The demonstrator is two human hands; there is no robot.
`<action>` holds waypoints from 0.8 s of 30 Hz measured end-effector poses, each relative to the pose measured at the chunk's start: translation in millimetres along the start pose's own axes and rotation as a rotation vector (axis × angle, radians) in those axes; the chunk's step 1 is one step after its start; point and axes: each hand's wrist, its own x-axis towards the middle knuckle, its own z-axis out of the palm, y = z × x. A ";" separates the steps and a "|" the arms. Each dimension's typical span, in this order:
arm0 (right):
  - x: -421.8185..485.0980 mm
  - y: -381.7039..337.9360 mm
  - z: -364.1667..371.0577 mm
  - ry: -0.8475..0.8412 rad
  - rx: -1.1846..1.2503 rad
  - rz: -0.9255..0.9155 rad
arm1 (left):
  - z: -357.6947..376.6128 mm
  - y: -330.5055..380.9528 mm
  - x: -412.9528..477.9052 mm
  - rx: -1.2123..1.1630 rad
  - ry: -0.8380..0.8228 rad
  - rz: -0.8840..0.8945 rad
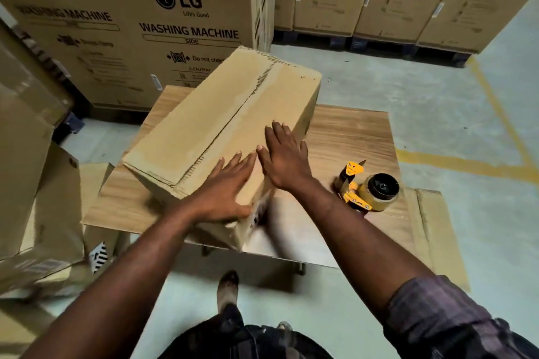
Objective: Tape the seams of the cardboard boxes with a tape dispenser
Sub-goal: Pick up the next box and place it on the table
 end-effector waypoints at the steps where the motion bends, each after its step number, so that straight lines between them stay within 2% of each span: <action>1: -11.2 -10.6 7.7 0.012 -0.022 -0.028 | -7.3 -19.8 -15.8 -0.028 -0.026 -0.008; 4: -23.2 -29.1 24.2 0.023 -0.085 -0.119 | -13.3 -42.7 -44.4 -0.005 -0.030 -0.117; 7: 4.1 -18.9 15.5 0.003 -0.114 -0.177 | 12.3 -18.8 -42.7 0.048 0.224 -0.279; 9: 26.7 4.6 0.7 -0.013 -0.120 -0.173 | 31.5 -6.0 -40.6 0.138 0.372 -0.323; 11: 42.7 30.0 -11.6 -0.007 -0.137 -0.150 | 40.9 -8.8 -39.6 0.235 0.455 -0.312; 14: 42.9 37.8 -9.3 0.051 -0.145 -0.109 | 32.8 -34.3 -37.3 0.185 0.520 -0.227; 16: 34.5 23.9 4.2 0.121 -0.128 -0.049 | 18.1 -63.4 -37.3 0.153 0.517 -0.161; 20: 11.8 -17.4 31.1 0.206 -0.169 0.067 | -30.4 -129.5 -42.2 -0.119 0.621 -0.125; 24: -13.1 -47.6 49.2 0.318 -0.200 0.094 | -59.4 -177.0 -33.6 -0.132 0.678 -0.128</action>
